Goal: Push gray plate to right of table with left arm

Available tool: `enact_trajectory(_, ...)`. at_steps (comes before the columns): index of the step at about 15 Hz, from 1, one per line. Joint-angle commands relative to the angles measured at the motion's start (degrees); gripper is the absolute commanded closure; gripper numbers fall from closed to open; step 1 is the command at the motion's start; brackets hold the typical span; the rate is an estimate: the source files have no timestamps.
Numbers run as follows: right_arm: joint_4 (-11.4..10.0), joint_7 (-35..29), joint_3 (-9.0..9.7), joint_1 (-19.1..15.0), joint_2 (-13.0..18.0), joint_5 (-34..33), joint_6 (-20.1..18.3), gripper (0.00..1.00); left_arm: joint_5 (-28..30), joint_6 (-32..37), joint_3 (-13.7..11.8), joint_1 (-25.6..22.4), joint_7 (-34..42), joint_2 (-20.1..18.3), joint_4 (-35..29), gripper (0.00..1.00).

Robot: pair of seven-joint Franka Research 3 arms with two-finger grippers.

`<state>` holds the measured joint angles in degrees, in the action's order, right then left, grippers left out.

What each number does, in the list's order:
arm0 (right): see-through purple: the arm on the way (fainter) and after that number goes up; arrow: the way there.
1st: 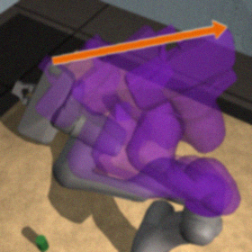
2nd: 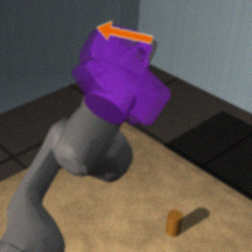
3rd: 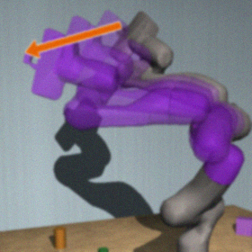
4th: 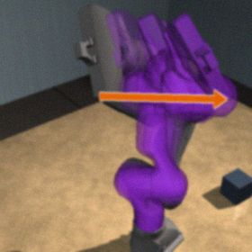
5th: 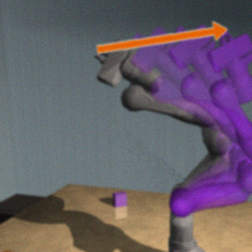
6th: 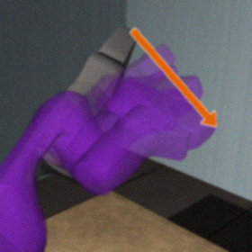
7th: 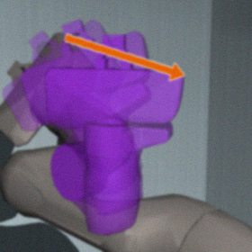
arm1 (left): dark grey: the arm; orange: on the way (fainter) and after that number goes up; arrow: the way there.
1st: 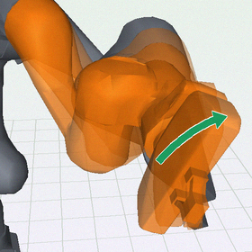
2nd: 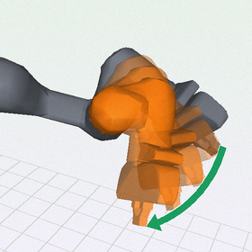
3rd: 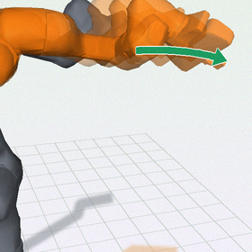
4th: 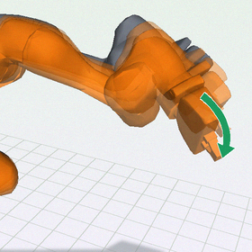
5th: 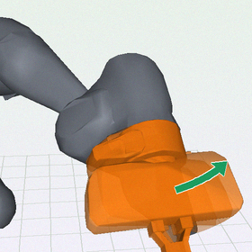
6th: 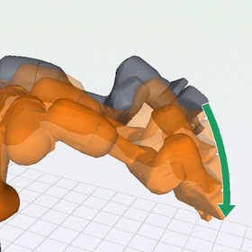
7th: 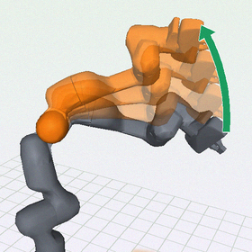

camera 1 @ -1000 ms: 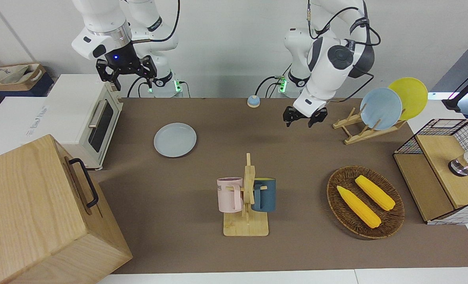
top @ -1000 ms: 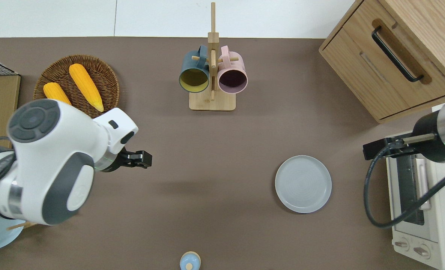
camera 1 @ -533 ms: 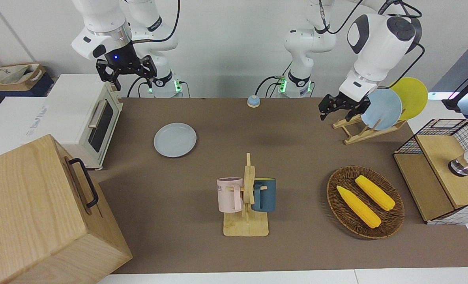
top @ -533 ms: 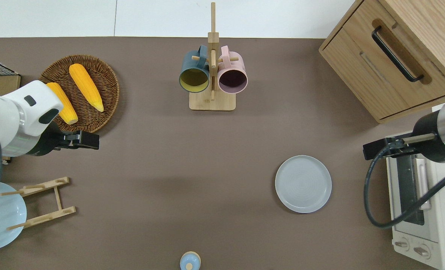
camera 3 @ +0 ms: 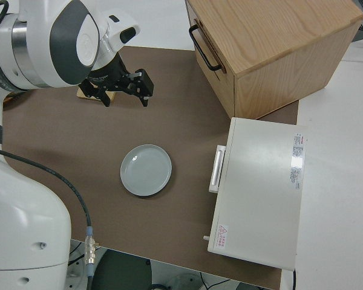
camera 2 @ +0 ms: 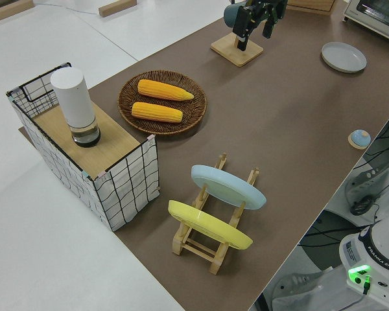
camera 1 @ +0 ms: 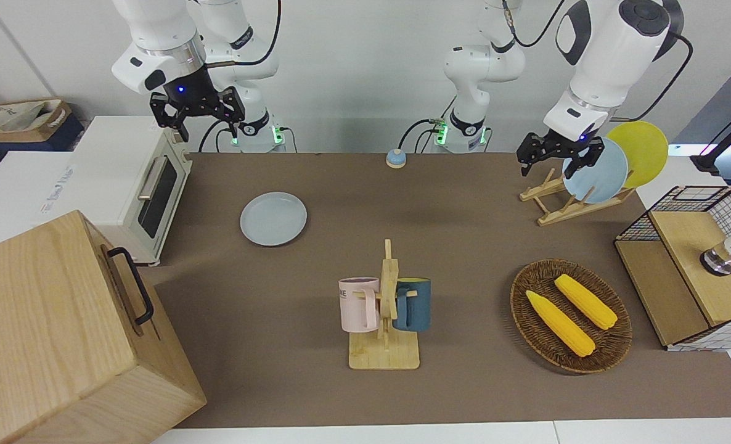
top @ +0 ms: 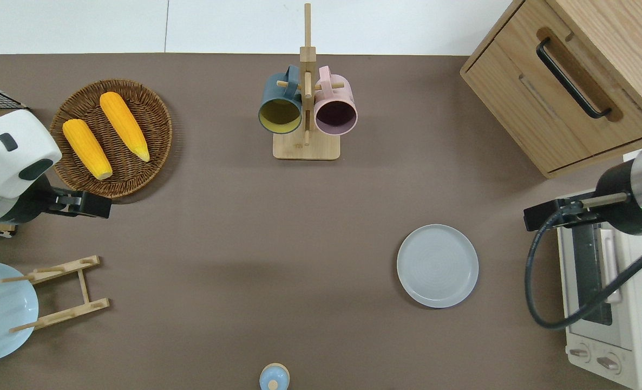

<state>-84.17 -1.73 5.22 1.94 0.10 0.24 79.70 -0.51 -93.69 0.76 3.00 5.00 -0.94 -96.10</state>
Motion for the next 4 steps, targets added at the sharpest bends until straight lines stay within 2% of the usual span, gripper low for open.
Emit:
enact_trajectory(1, -0.03, 0.06, 0.32, -0.62, 0.43, 0.46, -0.69, 0.017, 0.23, 2.19, -1.11, -0.28, 2.47, 0.59, 2.93, 0.01)
enact_trajectory(4, -0.03, 0.15, 0.23, -0.62, 0.43, 0.46, -0.69, 0.017, 1.91, 2.19, -1.73, -0.28, 2.64, 0.59, 2.94, 0.01)
